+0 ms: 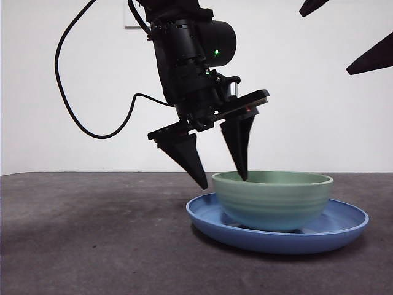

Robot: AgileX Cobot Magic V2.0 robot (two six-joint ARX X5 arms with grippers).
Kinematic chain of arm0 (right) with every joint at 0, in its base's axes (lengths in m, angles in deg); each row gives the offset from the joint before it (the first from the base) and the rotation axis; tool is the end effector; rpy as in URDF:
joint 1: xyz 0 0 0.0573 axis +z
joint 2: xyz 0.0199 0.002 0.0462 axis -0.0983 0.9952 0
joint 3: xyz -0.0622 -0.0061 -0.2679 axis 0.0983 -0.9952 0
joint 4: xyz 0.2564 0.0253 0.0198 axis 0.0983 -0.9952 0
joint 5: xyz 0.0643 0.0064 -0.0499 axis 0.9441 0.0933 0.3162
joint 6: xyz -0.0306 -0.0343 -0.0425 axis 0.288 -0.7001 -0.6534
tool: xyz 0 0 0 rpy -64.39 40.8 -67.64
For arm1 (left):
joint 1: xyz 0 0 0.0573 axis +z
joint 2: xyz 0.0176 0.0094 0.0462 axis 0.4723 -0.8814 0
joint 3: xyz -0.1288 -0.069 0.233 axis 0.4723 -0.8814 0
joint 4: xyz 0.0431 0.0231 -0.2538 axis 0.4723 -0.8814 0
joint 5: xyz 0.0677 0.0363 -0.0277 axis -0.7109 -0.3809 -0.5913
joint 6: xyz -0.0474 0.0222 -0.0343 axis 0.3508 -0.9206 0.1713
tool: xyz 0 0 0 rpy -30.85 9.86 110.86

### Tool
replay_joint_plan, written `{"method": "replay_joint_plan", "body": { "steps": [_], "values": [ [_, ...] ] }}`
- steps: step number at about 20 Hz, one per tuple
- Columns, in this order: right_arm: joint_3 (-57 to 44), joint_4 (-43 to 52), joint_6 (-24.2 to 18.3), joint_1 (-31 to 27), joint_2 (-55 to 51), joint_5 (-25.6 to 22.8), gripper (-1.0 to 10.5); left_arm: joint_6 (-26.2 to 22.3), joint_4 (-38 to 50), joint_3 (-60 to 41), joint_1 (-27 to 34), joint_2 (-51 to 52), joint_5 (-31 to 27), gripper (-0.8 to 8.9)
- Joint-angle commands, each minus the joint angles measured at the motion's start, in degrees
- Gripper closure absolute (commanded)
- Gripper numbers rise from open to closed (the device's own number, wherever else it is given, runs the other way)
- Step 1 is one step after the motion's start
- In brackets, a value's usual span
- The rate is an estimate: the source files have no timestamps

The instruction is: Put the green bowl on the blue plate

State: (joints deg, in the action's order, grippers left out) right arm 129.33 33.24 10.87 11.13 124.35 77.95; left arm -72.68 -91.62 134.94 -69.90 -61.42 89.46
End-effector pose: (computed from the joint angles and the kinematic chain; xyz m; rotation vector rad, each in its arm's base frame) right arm 0.1622 0.0725 0.2910 0.2646 0.6772 0.7546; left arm 0.3272 -0.3034 0.2139 0.1757 1.3184 -0.6739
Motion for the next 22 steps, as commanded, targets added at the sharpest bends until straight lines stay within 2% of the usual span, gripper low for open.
{"method": "replay_joint_plan", "body": {
  "steps": [1, 2, 4, 5, 9, 16, 17, 20, 22],
  "values": [
    [0.9, 0.5, -0.4, 0.1, 0.3, 0.1, 3.7, -0.1, -1.0, 3.6, -0.4, -1.4, -0.1, 3.99],
    [0.9, 0.5, -0.5, 0.1, 0.3, 0.2, 3.7, -0.5, -2.3, 5.1, -0.2, -1.4, -0.1, 3.63],
    [0.9, 0.5, -0.5, 0.1, 0.3, 0.1, 3.7, -1.9, -5.6, 8.3, -0.1, -1.3, -0.2, 2.12],
    [0.9, 0.5, -0.5, 0.1, 0.3, 0.1, 3.7, -2.8, -8.3, 10.3, 0.0, -1.3, -0.1, 1.79],
    [0.9, 0.5, -0.5, 0.1, 0.3, 0.1, 3.7, -6.1, -19.4, 15.9, 0.1, -0.1, -0.2, 1.84],
    [0.9, 0.5, -0.5, 0.1, 0.3, 0.0, 3.7, -9.9, -26.8, 14.8, 0.1, 15.4, -0.2, 1.84],
    [0.9, 0.5, -0.5, 0.1, 0.3, 0.0, 3.7, -10.2, -27.5, 13.1, 0.3, 18.8, -0.1, 1.84],
    [0.9, 0.5, -0.5, 0.1, 0.3, 0.0, 3.7, -12.5, -22.0, 2.5, 1.0, 31.2, -0.1, 1.84],
    [0.9, 0.5, -0.5, 0.1, 0.3, 0.0, 3.7, -16.5, -18.1, -6.2, 1.6, 39.7, 0.4, 1.84]
  ]
}}
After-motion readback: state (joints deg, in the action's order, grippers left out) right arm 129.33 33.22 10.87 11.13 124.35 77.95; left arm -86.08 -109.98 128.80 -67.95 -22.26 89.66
